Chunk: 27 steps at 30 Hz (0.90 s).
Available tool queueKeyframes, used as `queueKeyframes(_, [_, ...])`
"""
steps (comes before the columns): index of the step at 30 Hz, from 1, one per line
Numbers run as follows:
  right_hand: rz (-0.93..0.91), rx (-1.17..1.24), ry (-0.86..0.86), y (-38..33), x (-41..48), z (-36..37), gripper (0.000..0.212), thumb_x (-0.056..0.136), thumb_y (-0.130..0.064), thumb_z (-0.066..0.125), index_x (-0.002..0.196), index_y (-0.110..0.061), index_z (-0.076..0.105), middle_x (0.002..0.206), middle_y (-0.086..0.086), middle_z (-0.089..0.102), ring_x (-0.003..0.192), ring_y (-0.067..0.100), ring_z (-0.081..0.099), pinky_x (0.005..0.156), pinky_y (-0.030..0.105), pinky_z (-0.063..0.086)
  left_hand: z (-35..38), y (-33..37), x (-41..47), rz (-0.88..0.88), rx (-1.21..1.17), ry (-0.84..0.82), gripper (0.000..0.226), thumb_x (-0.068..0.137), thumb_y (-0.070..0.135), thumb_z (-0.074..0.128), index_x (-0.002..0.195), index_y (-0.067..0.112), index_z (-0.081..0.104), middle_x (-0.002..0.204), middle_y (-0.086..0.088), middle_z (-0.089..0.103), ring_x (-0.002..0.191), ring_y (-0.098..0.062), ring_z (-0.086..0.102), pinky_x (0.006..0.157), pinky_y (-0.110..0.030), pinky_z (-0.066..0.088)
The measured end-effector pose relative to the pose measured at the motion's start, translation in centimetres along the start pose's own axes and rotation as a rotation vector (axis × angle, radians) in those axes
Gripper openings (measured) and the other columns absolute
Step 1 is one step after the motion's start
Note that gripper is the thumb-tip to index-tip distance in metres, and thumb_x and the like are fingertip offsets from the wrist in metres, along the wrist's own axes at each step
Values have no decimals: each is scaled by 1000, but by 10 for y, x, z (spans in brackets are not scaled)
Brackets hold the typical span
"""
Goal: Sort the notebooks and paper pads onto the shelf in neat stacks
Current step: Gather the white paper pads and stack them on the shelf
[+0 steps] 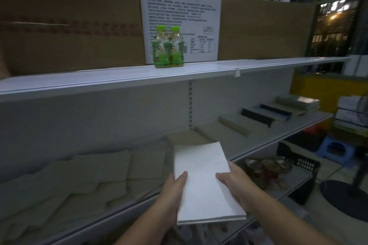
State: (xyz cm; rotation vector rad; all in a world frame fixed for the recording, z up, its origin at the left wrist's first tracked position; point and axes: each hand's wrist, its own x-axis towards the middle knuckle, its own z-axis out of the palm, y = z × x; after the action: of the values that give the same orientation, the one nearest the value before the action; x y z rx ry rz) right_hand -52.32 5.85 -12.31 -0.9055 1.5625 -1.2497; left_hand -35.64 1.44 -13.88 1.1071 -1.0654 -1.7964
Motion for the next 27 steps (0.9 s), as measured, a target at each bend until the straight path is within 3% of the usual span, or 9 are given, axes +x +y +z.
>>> queueKeyframes(5, [47, -76, 20, -5, 27, -44, 33, 93, -1, 40, 116, -21, 54, 99, 7, 66, 87, 27, 65, 68, 32, 52, 38, -11, 32, -47, -74, -34, 32, 98, 24, 49, 126, 8, 51, 112, -17, 67, 94, -35, 68, 74, -43, 57])
queueKeyframes(7, [98, -99, 117, -6, 45, -59, 30, 89, 3, 37, 93, -13, 61, 82, 10, 60, 71, 26, 56, 59, 26, 41, 53, -11, 46, -63, -79, -46, 29, 100, 22, 45, 123, 5, 51, 112, -19, 66, 93, -34, 67, 68, -40, 57])
queueKeyframes(10, [159, -150, 199, -9, 78, -78, 36, 90, 3, 39, 57, -11, 45, 63, 7, 39, 56, 19, 35, 53, 27, 27, 75, -16, 74, -11, -16, 15, 28, 101, 22, 42, 120, 3, 51, 116, -16, 64, 94, -30, 65, 71, -37, 57])
queueKeyframes(12, [181, -217, 239, -12, 106, -92, 30, 90, 8, 37, 68, -3, 54, 63, 7, 38, 55, 18, 33, 52, 28, 26, 88, -18, 101, 69, 86, 121, 30, 100, 22, 43, 123, 3, 51, 119, -10, 59, 104, -28, 59, 89, -33, 47])
queueKeyframes(17, [157, -329, 117, -30, 158, -124, 45, 83, 7, 45, 118, -19, 56, 100, 24, 64, 84, 36, 61, 64, 28, 39, 117, -14, 176, 150, 171, 260, 32, 98, 24, 46, 119, 2, 57, 119, -15, 61, 99, -26, 57, 87, -28, 41])
queueKeyframes(19, [115, -397, 153, -38, 181, -135, 48, 83, 6, 50, 127, -12, 53, 97, 20, 65, 75, 32, 64, 56, 22, 42, 128, -13, 206, 100, 160, 251, 40, 97, 32, 46, 123, 4, 57, 124, -13, 60, 106, -28, 58, 96, -37, 46])
queueKeyframes(22, [35, -498, 151, -52, 214, -141, 42, 83, 11, 45, 122, 0, 57, 96, 13, 65, 67, 14, 60, 43, 11, 43, 143, -2, 248, 6, 133, 217, 54, 94, 43, 48, 132, 5, 50, 131, -14, 55, 112, -32, 57, 98, -44, 47])
queueKeyframes(25, [-41, -574, 135, -61, 245, -147, 41, 86, 11, 37, 108, -11, 63, 99, 5, 63, 67, 3, 53, 45, 7, 42, 150, 10, 284, -14, 185, 130, 84, 71, 60, 59, 135, 6, 48, 132, -14, 55, 113, -32, 58, 98, -45, 47])
queueKeyframes(27, [-39, -644, 116, -64, 265, -152, 38, 87, 6, 36, 103, -14, 64, 102, 3, 63, 69, 5, 53, 50, 9, 42, 156, 17, 294, 9, 232, 143, 91, 61, 52, 67, 136, 5, 47, 133, -16, 54, 115, -32, 57, 99, -43, 47])
